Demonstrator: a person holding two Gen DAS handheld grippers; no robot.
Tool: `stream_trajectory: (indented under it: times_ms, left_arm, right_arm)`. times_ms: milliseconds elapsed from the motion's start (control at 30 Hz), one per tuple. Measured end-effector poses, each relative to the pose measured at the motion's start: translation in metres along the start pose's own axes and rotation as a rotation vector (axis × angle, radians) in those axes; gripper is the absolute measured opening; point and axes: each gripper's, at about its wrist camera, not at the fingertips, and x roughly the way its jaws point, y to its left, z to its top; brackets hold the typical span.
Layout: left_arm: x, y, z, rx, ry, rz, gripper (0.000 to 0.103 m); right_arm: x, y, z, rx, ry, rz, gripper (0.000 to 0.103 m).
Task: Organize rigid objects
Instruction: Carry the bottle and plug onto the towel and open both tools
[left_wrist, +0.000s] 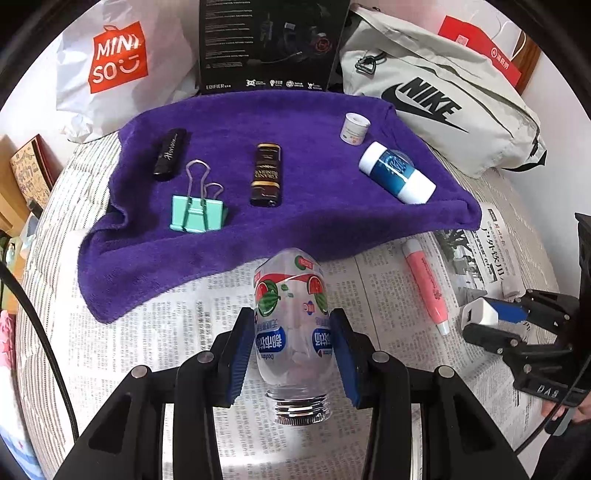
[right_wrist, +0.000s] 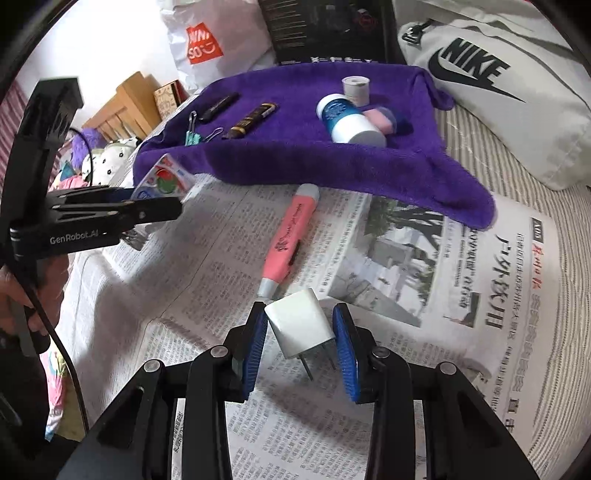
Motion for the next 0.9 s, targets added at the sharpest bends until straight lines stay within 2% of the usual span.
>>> stream_trajectory:
  times_ms: [500,900]
  left_arm:
    - [-0.015,0.013,0.024,0.002,-0.049,-0.016,0.040]
    - [-0.015,0.029,0.062,-0.010,-0.077,-0.015,0.040]
  right_arm:
    - [-0.020,0.002,0.043,-0.024,-0.041,0.017,0.037]
    - [-0.002,0.013,0.114,-0.059,-0.056,0.031,0.037]
